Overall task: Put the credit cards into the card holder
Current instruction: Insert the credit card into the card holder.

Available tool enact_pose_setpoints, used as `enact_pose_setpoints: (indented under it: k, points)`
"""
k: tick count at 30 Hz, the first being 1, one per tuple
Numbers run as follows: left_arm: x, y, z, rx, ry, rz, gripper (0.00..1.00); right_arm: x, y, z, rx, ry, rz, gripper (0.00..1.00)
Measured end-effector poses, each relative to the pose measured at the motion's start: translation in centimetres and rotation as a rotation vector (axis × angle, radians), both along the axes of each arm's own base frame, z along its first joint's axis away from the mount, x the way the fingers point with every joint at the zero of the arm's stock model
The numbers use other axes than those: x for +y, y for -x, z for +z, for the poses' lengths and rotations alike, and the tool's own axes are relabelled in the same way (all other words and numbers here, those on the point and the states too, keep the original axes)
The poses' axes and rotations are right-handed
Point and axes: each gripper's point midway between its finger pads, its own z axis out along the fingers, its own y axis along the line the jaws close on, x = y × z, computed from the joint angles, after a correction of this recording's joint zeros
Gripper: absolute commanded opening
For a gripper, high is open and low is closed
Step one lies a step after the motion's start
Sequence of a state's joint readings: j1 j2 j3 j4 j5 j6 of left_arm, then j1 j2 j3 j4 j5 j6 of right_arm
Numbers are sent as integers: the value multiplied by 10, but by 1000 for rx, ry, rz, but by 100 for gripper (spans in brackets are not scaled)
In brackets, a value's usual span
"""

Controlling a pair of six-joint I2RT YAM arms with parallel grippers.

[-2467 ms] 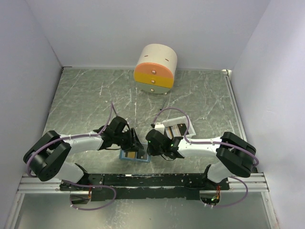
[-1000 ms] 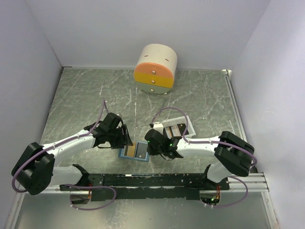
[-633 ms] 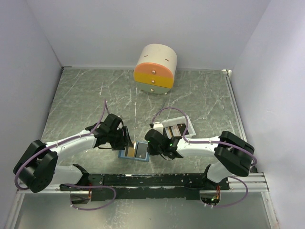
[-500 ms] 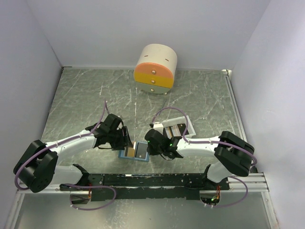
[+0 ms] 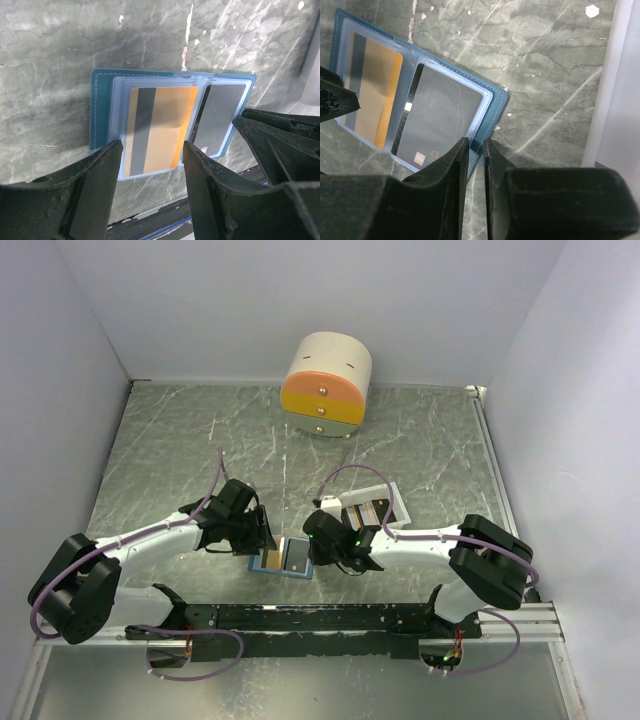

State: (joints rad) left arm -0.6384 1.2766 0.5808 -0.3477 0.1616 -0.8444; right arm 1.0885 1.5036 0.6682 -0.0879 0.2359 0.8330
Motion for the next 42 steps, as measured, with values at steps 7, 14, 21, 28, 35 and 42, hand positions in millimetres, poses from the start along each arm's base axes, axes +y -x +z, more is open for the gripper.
enact_pose_setpoints:
  k: [7, 14, 21, 28, 35, 42]
  points:
    - [3, -2, 2, -6, -22, 10, 64, 0, 0, 0, 1, 1, 0, 18]
    - [-1, -2, -1, -5, -2, 0, 63, 1, 0, 0, 0, 0, 0, 17]
    - [-9, -1, 0, 6, 43, -19, 63, 1, 0, 0, 1, 0, 0, 17]
    - [-25, 8, 2, 42, 156, -40, 63, 1, 0, 0, 1, -1, 1, 17]
    - [-39, 16, 11, 73, 261, -56, 63, 1, 0, 0, 1, -1, 1, 17]
    - [-47, 12, 30, 39, 331, -60, 63, 2, 0, 0, 1, -3, 1, 17]
